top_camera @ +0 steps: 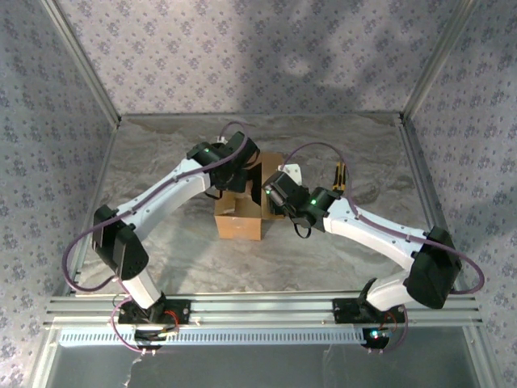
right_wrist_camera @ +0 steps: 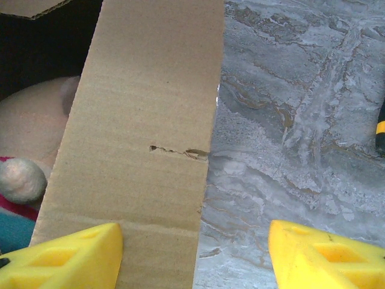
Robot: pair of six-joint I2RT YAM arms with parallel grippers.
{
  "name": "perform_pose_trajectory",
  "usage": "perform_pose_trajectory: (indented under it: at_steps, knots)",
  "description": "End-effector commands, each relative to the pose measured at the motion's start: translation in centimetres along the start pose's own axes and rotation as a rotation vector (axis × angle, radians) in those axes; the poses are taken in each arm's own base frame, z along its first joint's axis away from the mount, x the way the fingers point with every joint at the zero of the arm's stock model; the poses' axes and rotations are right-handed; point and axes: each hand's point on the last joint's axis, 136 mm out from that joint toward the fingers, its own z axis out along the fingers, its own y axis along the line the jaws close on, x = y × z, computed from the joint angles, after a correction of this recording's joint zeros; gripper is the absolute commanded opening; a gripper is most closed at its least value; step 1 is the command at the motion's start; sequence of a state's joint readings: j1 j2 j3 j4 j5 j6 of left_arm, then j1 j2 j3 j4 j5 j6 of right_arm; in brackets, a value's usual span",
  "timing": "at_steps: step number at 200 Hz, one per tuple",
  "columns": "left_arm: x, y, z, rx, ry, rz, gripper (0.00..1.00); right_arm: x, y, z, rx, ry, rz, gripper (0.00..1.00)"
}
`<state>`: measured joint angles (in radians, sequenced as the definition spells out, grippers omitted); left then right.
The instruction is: Unpack the express box
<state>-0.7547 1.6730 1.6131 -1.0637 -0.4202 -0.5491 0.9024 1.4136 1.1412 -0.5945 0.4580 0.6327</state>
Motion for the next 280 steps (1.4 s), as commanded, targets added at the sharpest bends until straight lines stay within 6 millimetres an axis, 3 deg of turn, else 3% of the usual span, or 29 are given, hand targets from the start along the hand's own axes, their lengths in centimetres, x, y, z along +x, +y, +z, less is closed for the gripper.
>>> perform_pose_trajectory:
  at_steps: [1, 146, 205, 280]
  knots:
    - [-0.4, 1.9, -1.8, -0.033, -0.045, 0.002, 0.78, -0.1, -0.4, -0.4, 0.026, -0.010, 0.001, 0.66]
    - [-0.3, 6.9, -2.6, 0.021, -0.084, -0.162, 0.78, 0.0, -0.6, -0.1, 0.040, 0.002, -0.008, 0.67]
    - [0.5, 8.4, -1.5, 0.069, -0.067, -0.248, 0.77, -0.1, -0.6, 0.0, 0.039, 0.007, -0.008, 0.67]
    - [2.2, 8.8, 0.8, 0.110, -0.021, -0.306, 0.77, -0.2, -0.9, 0.6, 0.030, 0.027, 0.015, 0.67]
